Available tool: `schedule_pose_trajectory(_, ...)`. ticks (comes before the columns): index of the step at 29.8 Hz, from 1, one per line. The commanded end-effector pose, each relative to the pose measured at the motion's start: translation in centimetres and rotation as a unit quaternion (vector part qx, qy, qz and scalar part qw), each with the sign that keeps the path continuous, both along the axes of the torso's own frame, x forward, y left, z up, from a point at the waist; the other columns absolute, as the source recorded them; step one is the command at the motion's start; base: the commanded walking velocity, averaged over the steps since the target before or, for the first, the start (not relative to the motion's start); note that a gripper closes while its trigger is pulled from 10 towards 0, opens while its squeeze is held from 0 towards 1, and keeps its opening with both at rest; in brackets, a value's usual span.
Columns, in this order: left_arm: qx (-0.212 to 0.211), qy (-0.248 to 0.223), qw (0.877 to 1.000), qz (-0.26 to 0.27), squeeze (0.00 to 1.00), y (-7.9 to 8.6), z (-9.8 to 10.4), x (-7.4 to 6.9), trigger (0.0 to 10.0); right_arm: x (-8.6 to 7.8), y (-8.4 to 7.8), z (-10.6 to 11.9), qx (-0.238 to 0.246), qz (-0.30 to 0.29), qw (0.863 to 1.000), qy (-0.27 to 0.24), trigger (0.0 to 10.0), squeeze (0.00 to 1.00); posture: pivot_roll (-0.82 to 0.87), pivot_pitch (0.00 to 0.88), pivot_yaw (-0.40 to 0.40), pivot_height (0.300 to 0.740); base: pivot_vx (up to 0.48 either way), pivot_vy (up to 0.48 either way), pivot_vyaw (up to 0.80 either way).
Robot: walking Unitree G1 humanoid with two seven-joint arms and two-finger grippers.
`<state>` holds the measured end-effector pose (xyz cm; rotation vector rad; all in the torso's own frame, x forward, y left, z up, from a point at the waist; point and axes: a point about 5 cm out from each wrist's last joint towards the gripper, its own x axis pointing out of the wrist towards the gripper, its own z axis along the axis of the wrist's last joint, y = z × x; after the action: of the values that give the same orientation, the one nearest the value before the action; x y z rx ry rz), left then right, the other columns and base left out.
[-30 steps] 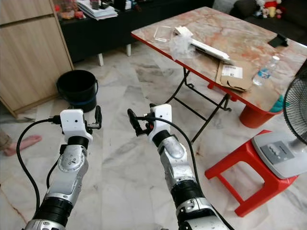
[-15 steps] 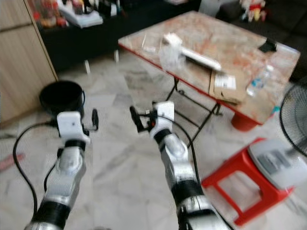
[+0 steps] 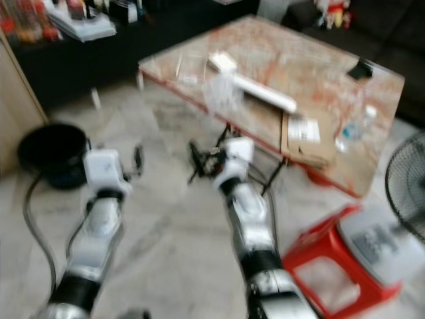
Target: Picking trash to rubbish bin
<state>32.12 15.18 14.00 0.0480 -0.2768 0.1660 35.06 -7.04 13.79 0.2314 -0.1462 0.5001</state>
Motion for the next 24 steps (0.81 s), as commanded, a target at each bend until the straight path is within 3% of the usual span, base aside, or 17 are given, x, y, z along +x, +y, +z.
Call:
schedule_pose_trajectory(1, 0.003, -0.003, 1.0, -0.02, 0.0, -1.57, 0.26, 0.11, 10.0, 0.1, -1.59, -0.02, -0.003, -0.023, 1.0, -0.006, 10.0, 0.0, 0.01, 0.148, -0.124, 0.74, 0.461, 0.0, 0.0)
schedule_pose_trajectory(24, 0.001, -0.005, 1.0, -0.024, 0.0, -1.78, 0.21, -0.1, 10.0, 0.08, -1.66, 0.07, -0.001, -0.019, 1.0, -0.006, 10.0, 0.0, 0.01, 0.132, -0.112, 0.74, 0.457, 0.0, 0.0)
